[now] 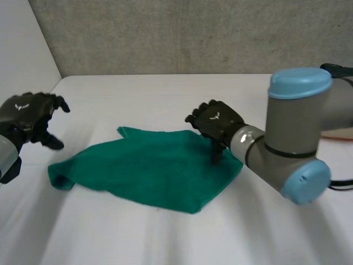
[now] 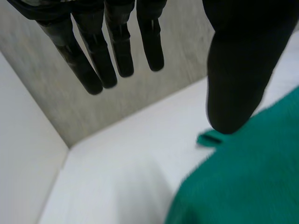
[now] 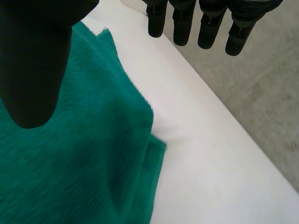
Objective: Fold the laundry.
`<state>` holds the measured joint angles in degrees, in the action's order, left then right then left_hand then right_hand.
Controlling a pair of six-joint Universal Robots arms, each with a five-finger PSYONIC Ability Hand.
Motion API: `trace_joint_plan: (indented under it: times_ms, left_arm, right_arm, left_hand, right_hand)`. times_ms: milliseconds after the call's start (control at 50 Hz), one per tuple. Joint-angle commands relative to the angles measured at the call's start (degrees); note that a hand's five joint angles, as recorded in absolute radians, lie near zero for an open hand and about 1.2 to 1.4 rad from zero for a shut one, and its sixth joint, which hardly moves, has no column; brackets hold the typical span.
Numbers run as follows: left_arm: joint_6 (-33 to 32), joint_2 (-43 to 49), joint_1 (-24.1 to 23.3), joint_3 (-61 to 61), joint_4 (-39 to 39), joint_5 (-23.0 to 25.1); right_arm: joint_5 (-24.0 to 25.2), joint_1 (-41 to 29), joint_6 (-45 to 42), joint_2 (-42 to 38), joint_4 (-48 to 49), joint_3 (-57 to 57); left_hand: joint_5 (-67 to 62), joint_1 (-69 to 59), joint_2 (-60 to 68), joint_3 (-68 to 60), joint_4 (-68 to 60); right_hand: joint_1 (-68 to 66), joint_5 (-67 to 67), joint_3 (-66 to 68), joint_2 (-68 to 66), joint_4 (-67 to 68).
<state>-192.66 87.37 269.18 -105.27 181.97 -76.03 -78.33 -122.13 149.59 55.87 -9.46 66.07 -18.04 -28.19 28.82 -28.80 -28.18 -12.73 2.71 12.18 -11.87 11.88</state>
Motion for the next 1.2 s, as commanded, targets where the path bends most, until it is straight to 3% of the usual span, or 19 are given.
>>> trace_joint_plan:
  times_ms: [20, 200, 420, 580, 620, 640, 740, 800, 920, 1080, 1200]
  left_arm:
    - [-3.59, 10.79, 5.12, 2.61, -3.98, 4.48]
    - [-13.78, 24.06, 6.53, 8.4, -9.35, 2.29]
    - [-15.11, 31.98, 4.43, 14.65, -9.09, -2.02]
    - [-13.71, 32.78, 1.7, 17.47, -7.86, -4.04]
    - [-13.44, 32.95, 0.74, 18.52, -6.81, -4.48]
    - [-13.36, 33.04, 0.56, 18.96, -6.63, -4.66]
    - [-13.45, 33.31, -3.03, 25.61, -4.96, -7.46]
    - [-13.01, 32.69, -4.89, 30.28, -4.08, -8.78]
    - [-5.81, 26.72, -9.19, 41.45, -2.41, -11.16]
    - [1.67, 20.03, -14.91, 48.14, 8.48, -8.79]
    - [0.45, 20.91, -14.74, 44.55, 6.12, -11.42]
  right_arm:
    - [3.01, -1.36, -1.93, -12.0, -3.54, -16.21]
    - [2.57, -1.8, -2.37, -26.23, -11.28, -35.28]
    - [2.74, -0.57, -2.9, -33.19, -11.64, -42.86]
    - [3.18, 0.22, -2.9, -35.57, -11.2, -43.92]
    - [2.75, 0.22, -2.99, -35.57, -11.2, -44.79]
    - [2.57, 0.22, -2.81, -35.4, -11.11, -45.14]
    - [-2.25, 1.28, -0.71, -31.8, -7.35, -46.38]
    - [-6.21, 1.54, 1.4, -29.42, 0.12, -46.2]
    - [-10.79, 3.12, 1.06, -24.15, 7.96, -46.99]
    - [-7.54, 4.44, 4.48, -10.98, 5.77, -42.61]
    - [-2.1, 5.85, 5.01, 0.89, -5.12, -25.23]
  left_hand:
    - [1.0, 1.15, -1.79, 1.77, 1.14]
    - [4.36, 4.51, -5.15, 5.13, 4.5]
    - [0.01, 0.16, -0.8, 0.77, 0.15]
    - [-45.04, -44.89, 44.25, -44.28, -44.9]
    - [-51.96, -51.81, 51.18, -51.2, -51.82]
    - [-51.96, -51.81, 51.18, -51.2, -51.82]
    - [-51.96, -51.81, 51.18, -51.2, -51.82]
    - [-51.96, -51.81, 51.18, -51.2, -51.82]
    - [-51.96, -51.81, 51.18, -51.2, -51.82]
    - [-51.96, -51.81, 51.18, -51.2, -51.82]
    - [-51.96, -51.81, 51.18, -51.2, -51.82]
  right_hand:
    - [2.73, -2.71, -2.18, 1.87, -1.88]
    - [-4.5, 4.52, 5.04, -5.36, 5.34]
    - [-18.46, 18.48, 19.01, -19.32, 19.31]
    - [-39.11, 39.14, 39.66, -39.98, 39.96]
    - [-66.44, 66.46, 66.99, -67.3, 67.28]
    - [-67.26, 67.28, 67.81, -68.12, 68.11]
    - [-67.27, 67.29, 67.82, -68.13, 68.12]
    - [-67.27, 67.29, 67.82, -68.13, 68.12]
    - [-67.27, 67.29, 67.82, -68.13, 68.12]
    - [-67.27, 67.29, 67.82, -68.13, 68.12]
    - [-67.27, 67.29, 67.82, -68.13, 68.12]
